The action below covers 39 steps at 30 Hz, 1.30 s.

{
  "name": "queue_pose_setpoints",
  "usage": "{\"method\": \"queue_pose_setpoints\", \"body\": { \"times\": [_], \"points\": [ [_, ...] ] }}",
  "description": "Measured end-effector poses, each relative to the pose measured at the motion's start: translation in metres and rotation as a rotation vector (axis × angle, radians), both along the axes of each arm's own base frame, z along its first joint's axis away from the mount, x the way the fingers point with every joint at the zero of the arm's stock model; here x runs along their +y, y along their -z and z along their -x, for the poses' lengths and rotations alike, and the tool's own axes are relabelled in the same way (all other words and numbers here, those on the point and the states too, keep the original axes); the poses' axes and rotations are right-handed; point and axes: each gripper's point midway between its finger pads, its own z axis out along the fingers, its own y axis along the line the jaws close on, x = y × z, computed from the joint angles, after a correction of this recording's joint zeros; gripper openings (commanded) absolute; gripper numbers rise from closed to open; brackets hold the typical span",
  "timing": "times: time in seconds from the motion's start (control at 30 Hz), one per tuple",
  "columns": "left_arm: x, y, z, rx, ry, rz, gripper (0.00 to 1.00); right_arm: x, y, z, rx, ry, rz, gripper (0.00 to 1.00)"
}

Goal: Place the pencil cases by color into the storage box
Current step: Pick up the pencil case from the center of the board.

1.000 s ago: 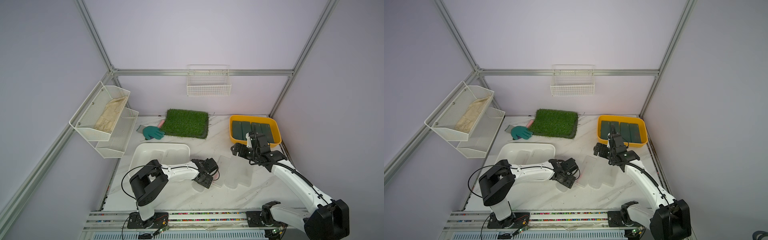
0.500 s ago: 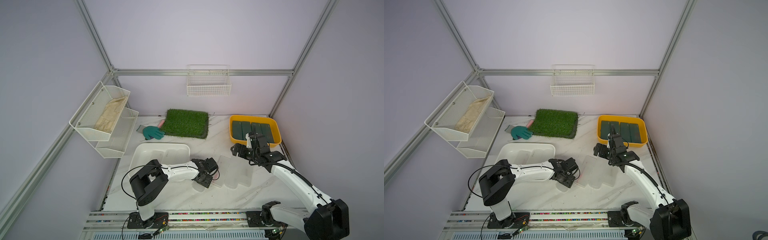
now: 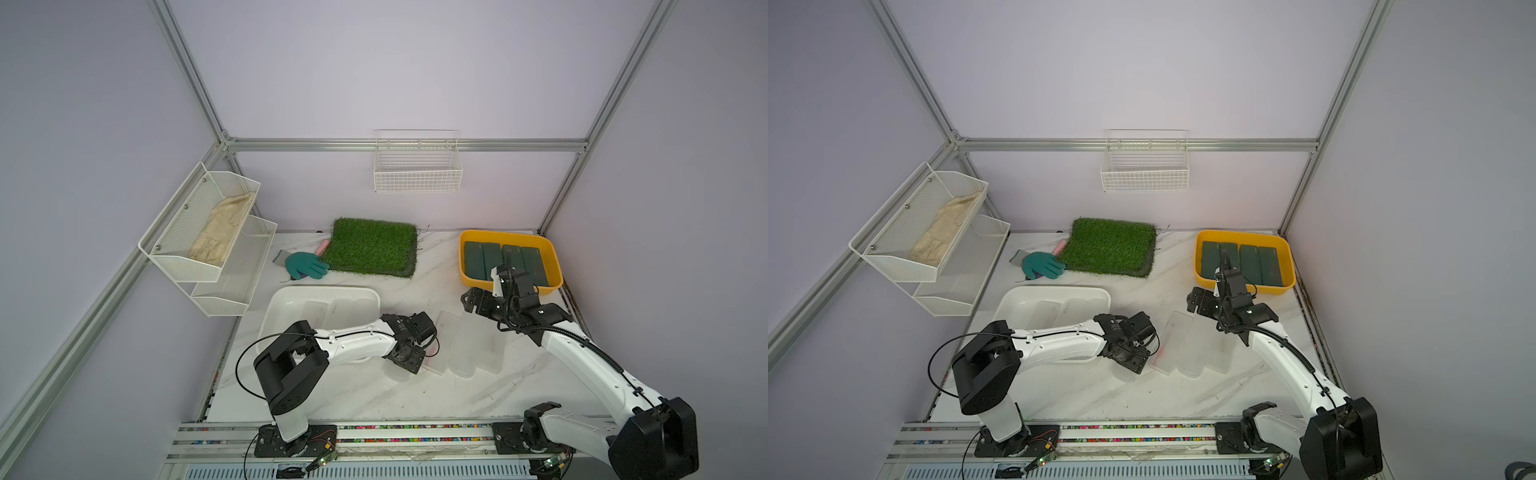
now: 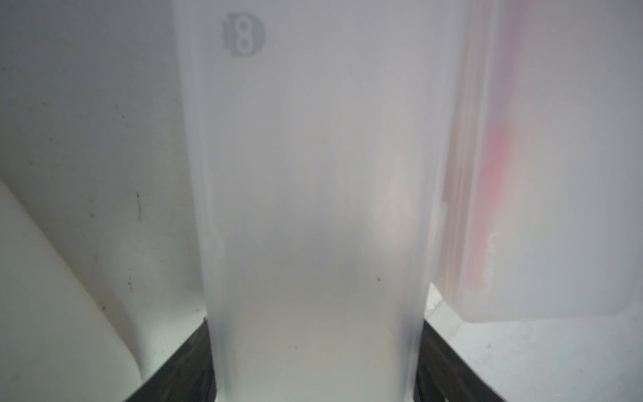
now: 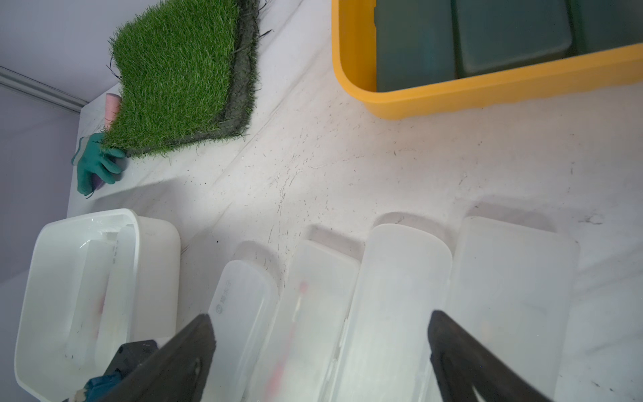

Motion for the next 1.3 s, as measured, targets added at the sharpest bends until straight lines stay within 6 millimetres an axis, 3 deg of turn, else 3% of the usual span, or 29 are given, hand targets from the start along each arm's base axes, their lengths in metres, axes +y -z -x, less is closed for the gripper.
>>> {"method": "queue_pose_setpoints", "body": {
  "times": [0.33,0.5,0.63,0.8,1.03,1.13,1.3],
  "points": [
    [-0.013,-0.054,-0.011,-0.059,0.002,0.081,0.66,0.003,-0.006,0.001,-0.018,-0.016,-0.012,0.97],
    [-0.014,-0.083,-0.018,-0.087,0.012,0.085,0.67,0.002,-0.026,0.002,-0.074,-0.03,-0.013,0.96],
    [0.001,-0.109,-0.032,-0.121,-0.005,0.063,0.67,0.003,-0.046,-0.001,-0.135,-0.05,-0.004,0.95],
    [0.053,-0.142,-0.058,-0.166,-0.104,0.069,0.67,0.016,-0.054,-0.002,-0.169,-0.093,-0.001,0.95],
    [0.151,-0.181,-0.083,-0.263,-0.305,0.034,0.67,0.075,-0.039,0.004,-0.167,-0.238,0.012,0.95],
    [0.187,-0.177,-0.082,-0.256,-0.373,-0.027,0.68,0.095,-0.035,0.007,-0.168,-0.283,0.007,0.95],
    [0.235,-0.147,-0.074,-0.18,-0.453,-0.162,0.68,0.119,-0.043,0.01,-0.216,-0.332,-0.024,0.95]
  ]
}}
